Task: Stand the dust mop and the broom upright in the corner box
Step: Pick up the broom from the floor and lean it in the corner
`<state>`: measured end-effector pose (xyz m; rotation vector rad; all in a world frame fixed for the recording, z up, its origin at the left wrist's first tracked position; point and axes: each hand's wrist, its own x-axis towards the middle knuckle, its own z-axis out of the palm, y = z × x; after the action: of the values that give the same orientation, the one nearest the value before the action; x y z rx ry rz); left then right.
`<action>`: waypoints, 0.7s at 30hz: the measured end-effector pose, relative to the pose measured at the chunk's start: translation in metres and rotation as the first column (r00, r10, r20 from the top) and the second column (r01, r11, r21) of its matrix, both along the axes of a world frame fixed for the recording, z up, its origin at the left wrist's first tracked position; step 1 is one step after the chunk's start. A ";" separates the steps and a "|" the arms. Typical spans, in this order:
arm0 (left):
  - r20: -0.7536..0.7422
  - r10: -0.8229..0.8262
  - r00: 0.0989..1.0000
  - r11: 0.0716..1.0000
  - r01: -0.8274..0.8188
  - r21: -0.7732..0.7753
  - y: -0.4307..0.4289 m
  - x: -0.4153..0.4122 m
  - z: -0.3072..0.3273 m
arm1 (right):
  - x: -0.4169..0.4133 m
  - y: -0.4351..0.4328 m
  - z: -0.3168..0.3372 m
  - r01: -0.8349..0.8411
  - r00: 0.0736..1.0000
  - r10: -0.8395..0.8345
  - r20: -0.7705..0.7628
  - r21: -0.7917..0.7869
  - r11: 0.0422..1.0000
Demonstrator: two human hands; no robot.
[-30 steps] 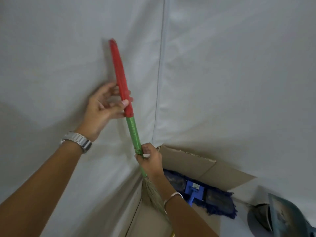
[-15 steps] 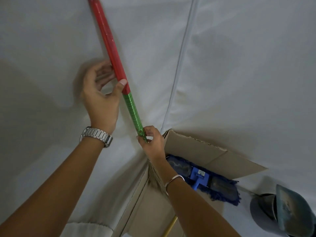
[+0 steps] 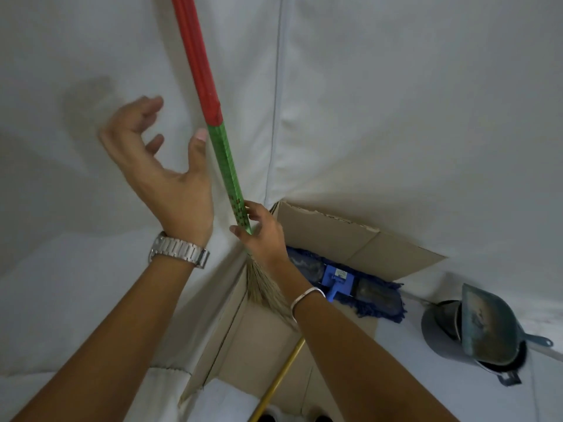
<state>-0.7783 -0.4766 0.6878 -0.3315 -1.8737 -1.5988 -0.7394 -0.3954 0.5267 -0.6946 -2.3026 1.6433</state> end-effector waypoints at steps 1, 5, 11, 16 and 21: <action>-0.007 -0.016 1.000 0.999 0.016 -0.028 0.003 0.009 -0.008 | 0.005 0.006 0.000 -0.021 1.000 0.021 0.019 0.003 1.000; 0.008 -0.096 0.995 0.977 0.096 -0.191 0.022 0.032 -0.038 | 0.013 0.023 -0.002 -0.140 0.988 0.139 0.064 0.022 0.990; 0.097 0.033 0.995 0.988 -0.018 -0.156 0.026 0.005 -0.035 | 0.010 0.023 -0.003 -0.200 0.977 0.198 0.081 0.016 0.980; 0.092 0.015 0.996 0.972 0.007 -0.235 0.017 0.025 -0.058 | 0.025 0.035 -0.011 -0.225 0.971 0.215 0.108 0.091 0.970; 0.203 0.015 0.979 0.964 0.040 -0.263 0.002 0.066 -0.109 | 0.066 0.042 -0.030 -0.268 0.960 0.226 0.166 0.303 0.915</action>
<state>-0.7120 -0.4751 0.5793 -0.3040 -2.2548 -1.4340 -0.6731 -0.3534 0.4963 -0.4610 -2.7627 1.2904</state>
